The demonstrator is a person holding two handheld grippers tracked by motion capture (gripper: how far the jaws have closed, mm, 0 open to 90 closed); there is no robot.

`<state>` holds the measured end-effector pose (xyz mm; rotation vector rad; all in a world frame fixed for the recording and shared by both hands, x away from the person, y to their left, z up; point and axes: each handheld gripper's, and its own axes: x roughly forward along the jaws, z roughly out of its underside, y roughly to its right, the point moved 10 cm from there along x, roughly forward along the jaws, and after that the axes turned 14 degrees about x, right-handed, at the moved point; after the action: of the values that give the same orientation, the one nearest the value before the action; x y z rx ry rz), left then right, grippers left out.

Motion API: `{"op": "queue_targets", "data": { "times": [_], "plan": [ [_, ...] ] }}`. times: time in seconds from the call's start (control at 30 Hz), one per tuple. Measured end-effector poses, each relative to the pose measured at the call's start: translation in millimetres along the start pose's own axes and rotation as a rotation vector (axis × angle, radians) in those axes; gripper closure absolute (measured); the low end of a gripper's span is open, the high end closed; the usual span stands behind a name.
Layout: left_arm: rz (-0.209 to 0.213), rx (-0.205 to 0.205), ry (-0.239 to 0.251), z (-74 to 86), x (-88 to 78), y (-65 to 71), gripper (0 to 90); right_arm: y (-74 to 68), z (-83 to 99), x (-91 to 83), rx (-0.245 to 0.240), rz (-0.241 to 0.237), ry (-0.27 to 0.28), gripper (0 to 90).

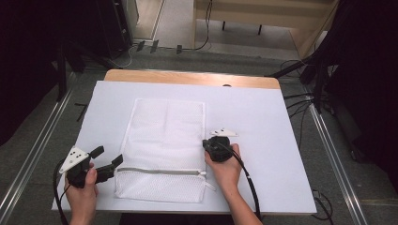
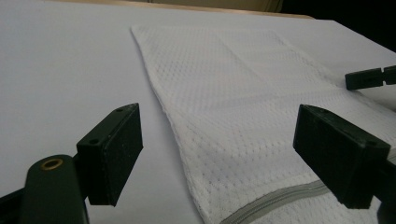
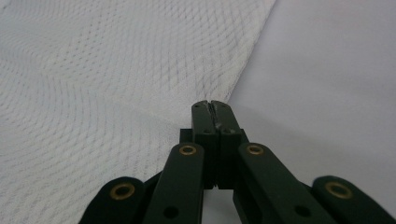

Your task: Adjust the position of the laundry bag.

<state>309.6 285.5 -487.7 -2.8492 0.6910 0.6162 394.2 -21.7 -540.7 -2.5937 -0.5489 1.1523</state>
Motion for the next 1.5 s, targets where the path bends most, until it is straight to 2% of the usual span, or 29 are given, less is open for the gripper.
{"op": "queue_targets", "data": {
  "times": [0.03, 0.1, 0.17, 0.2, 0.33, 0.37, 0.4, 0.43, 0.5, 0.57, 0.63, 0.67, 0.73, 0.83, 0.93, 0.97, 1.0, 1.03, 1.07, 1.1, 1.13, 1.2, 1.27, 1.3, 1.33, 1.37, 1.4, 1.43, 1.5],
  "plan": [
    [0.01, -0.016, 0.006, -0.1, 0.4, 1.4, 15.8, 3.1, -0.7, -4.4, -0.006, -0.001, 0.007, 90.0],
    [0.016, -0.02, 0.007, 0.0, 0.6, 2.6, 15.9, 6.3, -1.3, -6.8, -0.017, 0.006, 0.011, 90.0],
    [0.027, -0.015, 0.003, -0.1, 1.3, 6.9, 15.9, 12.9, -2.6, -12.2, -0.025, 0.014, 0.018, 90.0],
    [0.038, 0.002, -0.001, -0.5, 2.0, 12.5, 15.9, 22.1, -3.6, -18.7, -0.024, 0.018, 0.02, 90.0],
    [0.061, 0.012, -0.008, -0.9, 3.5, 21.8, 15.9, 33.8, -5.5, -27.1, -0.032, 0.006, 0.018, 90.0],
    [0.076, 0.019, -0.007, -1.6, 5.2, 27.6, 15.9, 44.5, -8.7, -33.8, -0.03, 0.007, 0.024, 90.0],
    [0.076, 0.019, -0.007, -1.6, 5.2, 27.6, 15.9, 44.5, -8.7, -33.8, -0.03, 0.007, 0.024, 90.0],
    [0.078, 0.023, -0.01, -1.6, 5.6, 29.9, 15.9, 55.5, -12.8, -39.3, -0.022, 0.01, 0.03, 90.0],
    [0.09, 0.022, -0.007, -2.3, 6.6, 34.6, 15.9, 61.1, -15.1, -41.5, -0.018, 0.015, 0.033, 90.0],
    [0.104, 0.029, -0.011, -2.3, 7.9, 40.3, 16.1, 76.8, -22.5, -45.4, -0.01, 0.041, 0.046, 90.0],
    [0.106, 0.032, -0.013, -2.1, 8.6, 42.0, 16.1, 81.1, -24.7, -45.2, -0.011, 0.046, 0.046, 90.0],
    [0.112, 0.039, -0.018, -1.6, 9.1, 43.8, 16.1, 88.7, -29.2, -42.2, -0.022, 0.068, 0.051, 90.0],
    [0.122, 0.047, -0.02, -1.6, 9.7, 47.3, 16.1, 93.0, -31.8, -38.6, -0.027, 0.084, 0.055, 90.0],
    [0.127, 0.048, -0.022, -1.5, 10.4, 50.0, 16.1, 97.5, -33.6, -31.2, -0.042, 0.107, 0.056, 90.0],
    [0.132, 0.058, -0.026, -1.1, 11.5, 52.2, 16.1, 99.1, -33.5, -27.8, -0.039, 0.104, 0.06, 89.5],
    [0.133, 0.054, -0.025, -1.2, 11.7, 53.2, 16.1, 99.7, -35.7, -29.2, -0.017, 0.1, 0.082, 77.1],
    [0.134, 0.06, -0.03, -0.8, 11.5, 53.3, 16.1, 99.7, -35.7, -29.2, -0.017, 0.1, 0.082, 77.1],
    [0.137, 0.06, -0.031, -0.6, 11.6, 53.7, 16.1, 100.0, -37.9, -32.4, -0.014, 0.099, 0.099, 72.4],
    [0.141, 0.059, -0.032, -0.5, 11.6, 54.1, 16.1, 100.8, -40.1, -37.1, -0.014, 0.111, 0.122, 68.1],
    [0.142, 0.059, -0.032, -0.3, 12.2, 54.8, 16.1, 103.6, -41.5, -50.6, -0.033, 0.149, 0.168, 63.9],
    [0.142, 0.059, -0.032, -0.3, 12.2, 54.8, 16.1, 103.6, -41.5, -50.6, -0.033, 0.149, 0.168, 63.9],
    [0.147, 0.063, -0.033, -0.6, 12.4, 57.4, 16.1, 104.1, -33.7, -67.4, -0.054, 0.128, 0.183, 59.6],
    [0.145, 0.069, -0.034, -0.8, 12.8, 58.3, 16.0, 104.9, -28.8, -74.2, -0.054, 0.123, 0.18, 58.3],
    [0.149, 0.071, -0.035, -1.0, 13.1, 60.1, 16.1, 106.1, -16.9, -88.6, -0.056, 0.097, 0.177, 61.1],
    [0.152, 0.077, -0.034, -1.3, 13.6, 61.5, 16.1, 106.1, -16.9, -88.6, -0.056, 0.097, 0.177, 61.1],
    [0.147, 0.081, -0.035, -1.7, 14.1, 62.2, 16.1, 108.0, -1.2, -103.2, -0.047, 0.069, 0.173, 60.7],
    [0.142, 0.081, -0.033, -2.4, 14.4, 63.3, 16.1, 109.6, 7.1, -109.9, -0.04, 0.06, 0.177, 59.9],
    [0.135, 0.086, -0.03, -3.7, 14.2, 63.5, 16.1, 109.6, 7.1, -109.9, -0.04, 0.06, 0.177, 59.9],
    [0.127, 0.082, -0.027, -7.0, 15.4, 65.1, 16.1, 113.5, 27.8, -120.5, -0.015, 0.045, 0.136, 58.8]
  ]
}}
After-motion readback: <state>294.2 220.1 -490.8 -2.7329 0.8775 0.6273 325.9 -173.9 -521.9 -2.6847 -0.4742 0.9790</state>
